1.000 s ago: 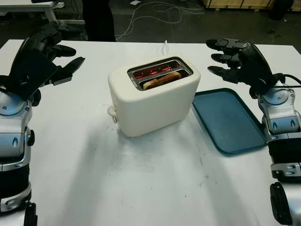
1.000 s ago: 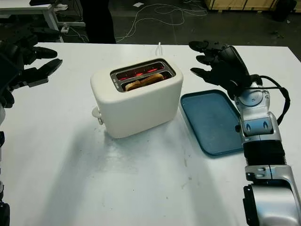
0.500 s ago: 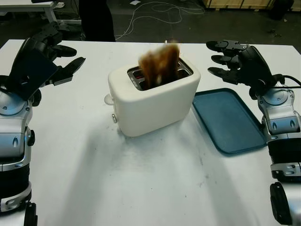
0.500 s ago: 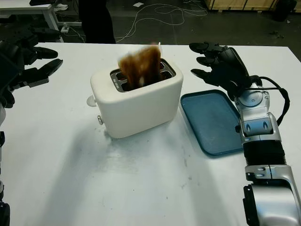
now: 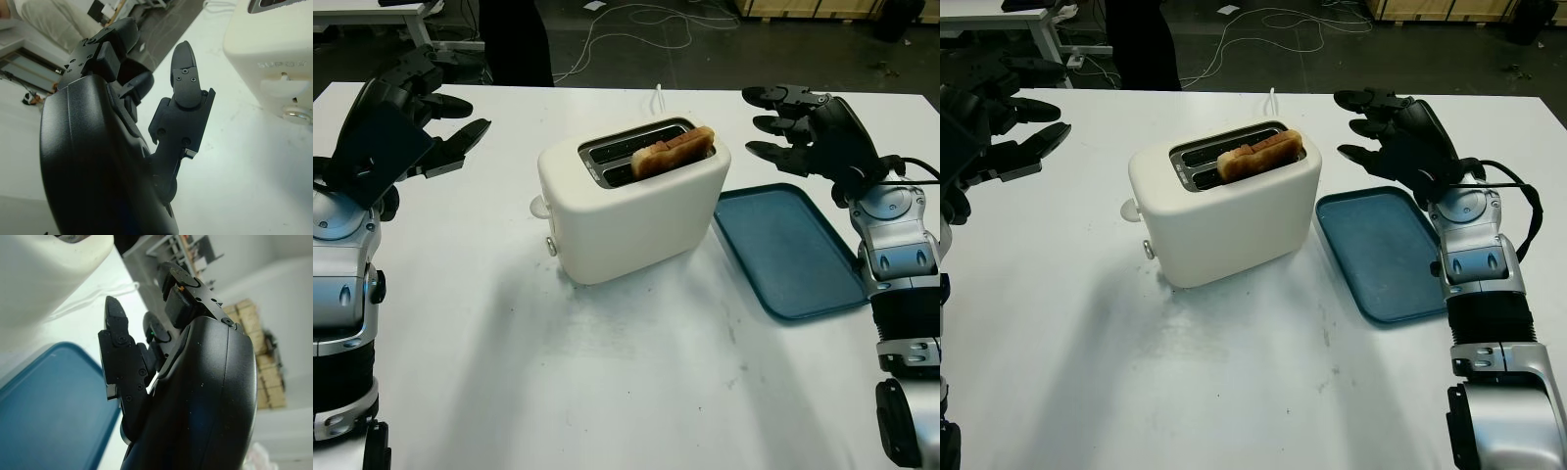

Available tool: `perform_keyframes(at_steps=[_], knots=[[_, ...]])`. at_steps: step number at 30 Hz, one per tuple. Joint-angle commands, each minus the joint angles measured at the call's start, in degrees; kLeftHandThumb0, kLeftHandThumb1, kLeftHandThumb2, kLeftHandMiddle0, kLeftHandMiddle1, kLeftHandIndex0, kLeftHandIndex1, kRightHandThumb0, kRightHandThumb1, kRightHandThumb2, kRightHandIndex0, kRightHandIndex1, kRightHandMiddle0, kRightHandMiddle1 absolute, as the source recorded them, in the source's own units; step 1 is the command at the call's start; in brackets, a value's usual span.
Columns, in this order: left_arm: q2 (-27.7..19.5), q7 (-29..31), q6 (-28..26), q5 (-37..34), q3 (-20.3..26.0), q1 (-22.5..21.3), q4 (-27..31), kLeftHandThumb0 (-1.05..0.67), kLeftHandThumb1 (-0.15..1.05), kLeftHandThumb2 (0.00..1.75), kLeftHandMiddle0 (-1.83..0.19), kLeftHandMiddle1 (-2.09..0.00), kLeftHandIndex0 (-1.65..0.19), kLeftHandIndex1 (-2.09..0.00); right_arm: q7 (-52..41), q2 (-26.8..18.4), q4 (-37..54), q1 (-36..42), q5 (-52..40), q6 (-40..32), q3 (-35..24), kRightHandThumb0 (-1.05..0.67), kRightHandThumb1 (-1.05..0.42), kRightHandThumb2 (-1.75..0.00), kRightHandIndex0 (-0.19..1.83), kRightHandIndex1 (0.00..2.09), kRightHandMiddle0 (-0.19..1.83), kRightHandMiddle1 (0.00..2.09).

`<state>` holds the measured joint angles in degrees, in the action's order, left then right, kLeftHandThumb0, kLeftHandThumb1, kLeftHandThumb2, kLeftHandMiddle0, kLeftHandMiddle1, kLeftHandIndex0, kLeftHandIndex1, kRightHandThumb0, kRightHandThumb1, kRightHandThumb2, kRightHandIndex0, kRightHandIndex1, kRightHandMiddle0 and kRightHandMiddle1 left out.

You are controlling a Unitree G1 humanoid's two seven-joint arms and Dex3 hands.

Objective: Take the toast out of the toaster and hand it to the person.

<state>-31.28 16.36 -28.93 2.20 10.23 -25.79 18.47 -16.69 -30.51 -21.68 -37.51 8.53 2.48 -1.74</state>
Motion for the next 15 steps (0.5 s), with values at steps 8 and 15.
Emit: perform_keyframes(at_steps=[8,15], knots=[[-0.3,-0.2,-0.6,0.2,0.0,0.1,0.8,-0.24,0.8,0.47,-0.11,-1.06,-0.25,-0.7,-4.4,-2.0,3.7,-10.4,-4.3,6.4,-1.9,0.0,-0.66,-0.01,0.73,0.09,0.7,0.07],[-0.4,-0.3,-1.1,0.5,0.2,0.5,1.4,-0.25,0.81,0.44,-0.12,-1.04,-0.26,-0.68,-10.2,-4.3,8.8,-16.9,-2.4,8.6,1.2,-0.15,-0.47,0.0,0.84,0.18,0.84,0.15]])
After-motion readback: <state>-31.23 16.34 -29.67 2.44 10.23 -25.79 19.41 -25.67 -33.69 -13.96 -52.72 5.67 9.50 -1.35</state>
